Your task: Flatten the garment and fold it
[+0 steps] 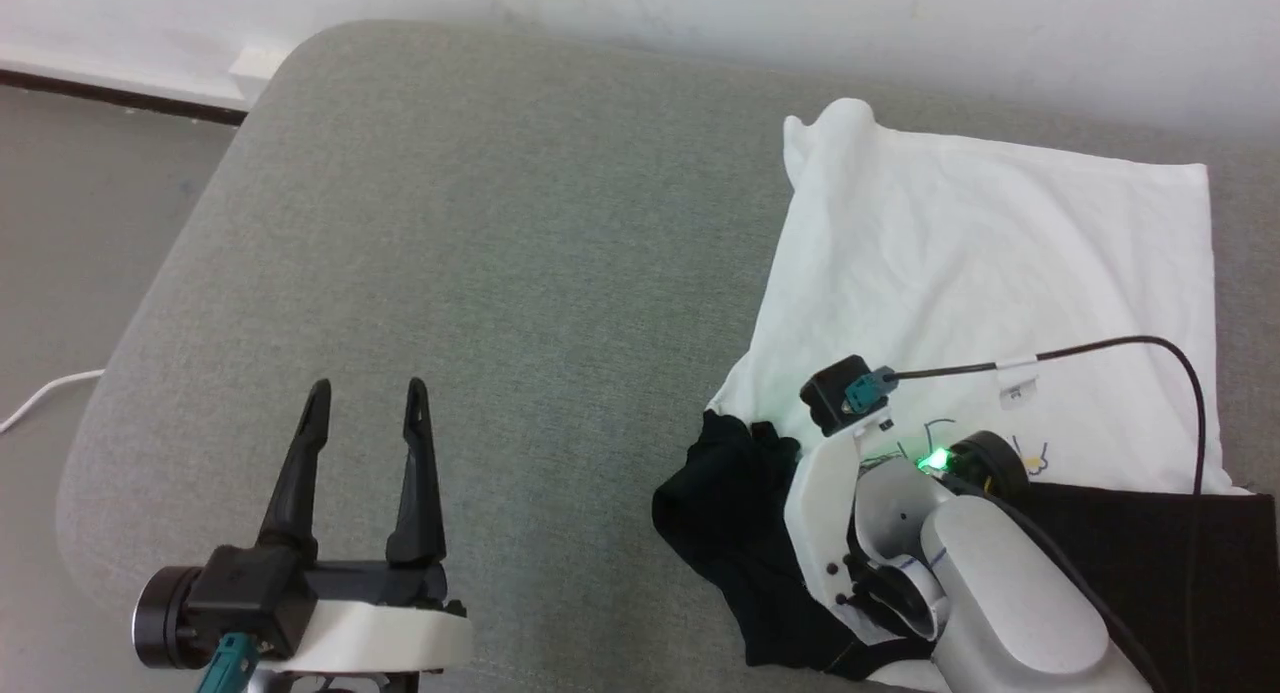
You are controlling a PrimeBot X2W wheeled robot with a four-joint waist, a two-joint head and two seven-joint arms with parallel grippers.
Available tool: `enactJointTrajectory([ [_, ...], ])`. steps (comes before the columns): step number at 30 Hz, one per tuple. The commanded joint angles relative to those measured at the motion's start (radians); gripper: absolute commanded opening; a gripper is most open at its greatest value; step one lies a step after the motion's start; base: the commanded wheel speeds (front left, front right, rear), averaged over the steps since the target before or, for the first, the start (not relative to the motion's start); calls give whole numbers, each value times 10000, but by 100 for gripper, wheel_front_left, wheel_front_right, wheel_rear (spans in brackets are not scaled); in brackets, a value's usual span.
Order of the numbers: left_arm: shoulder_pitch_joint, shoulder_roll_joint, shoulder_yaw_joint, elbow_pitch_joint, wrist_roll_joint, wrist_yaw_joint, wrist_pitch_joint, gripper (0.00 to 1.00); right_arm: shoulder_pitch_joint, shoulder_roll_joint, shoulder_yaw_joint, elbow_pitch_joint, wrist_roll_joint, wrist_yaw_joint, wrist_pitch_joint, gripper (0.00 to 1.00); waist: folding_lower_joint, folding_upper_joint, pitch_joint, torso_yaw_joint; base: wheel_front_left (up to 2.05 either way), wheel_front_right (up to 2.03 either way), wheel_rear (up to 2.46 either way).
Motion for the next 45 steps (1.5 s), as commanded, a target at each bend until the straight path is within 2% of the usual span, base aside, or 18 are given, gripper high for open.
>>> enactJointTrajectory([
  [1, -143, -9, -2, 42, -21, -40, -64, 100, -16, 36, 185, 196, 147, -9, 5, 46, 0, 0, 14, 70, 0, 0, 0],
  [2, -136, 2, 15, 53, -23, -27, -68, 100, -85, 37, 349, 188, 348, -9, -18, 100, 0, 0, 7, 46, 0, 0, 0],
  [7, -52, 124, 91, -50, 9, 50, 17, 100, -457, 39, 987, -567, 1351, -9, 129, 100, 0, 0, -14, -386, 0, 0, 0],
  [11, 0, 220, 154, -242, 47, 124, 111, 100, -414, -288, 648, -1999, 1899, -9, 343, 100, 0, 0, -26, -858, 0, 0, 0],
  [15, 49, 323, 198, -447, 101, 189, 227, 100, 219, -991, -908, -3843, 2120, -9, 41, 100, 0, 0, -7, -1289, 0, 0, 0],
  [19, 68, 410, 199, -628, 182, 236, 311, 100, 1250, -1309, -3187, -5531, 1694, -9, -525, 100, 0, 0, 80, -1645, 0, 0, 0],
  [24, 80, 434, 168, -818, 278, 296, 241, 100, 2621, -1025, -5671, -7282, 618, -9, -1850, 100, 0, 0, 249, -2021, 0, 0, 0],
  [29, 230, 262, -27, -715, 260, 321, 52, 100, 3882, -315, -6992, -7891, -381, -9, -3353, 100, 0, 0, 323, -2291, 0, 0, 0],
  [34, 252, 102, -282, -399, 249, 271, -69, 100, 4621, 13, -7223, -7766, -529, -9, -4403, 100, 0, 0, 270, -2430, 0, 0, 0],
  [38, -163, 220, -352, -364, 260, 75, 23, 100, 4757, 35, -7124, -7628, -70, -9, -4820, 100, 0, 0, 293, -2537, 0, 0, 0],
  [42, -1431, 584, -374, -448, 308, -368, 712, 100, 4564, 38, -6975, -7859, -156, -9, -4936, 100, 0, 0, 601, -2583, 0, 0, 0],
  [45, -3023, 1021, -440, -314, 412, -898, 1788, 100, 4316, 39, -6909, -8151, -173, -9, -4912, 100, 0, 0, 1051, -2587, 0, 0, 0],
])
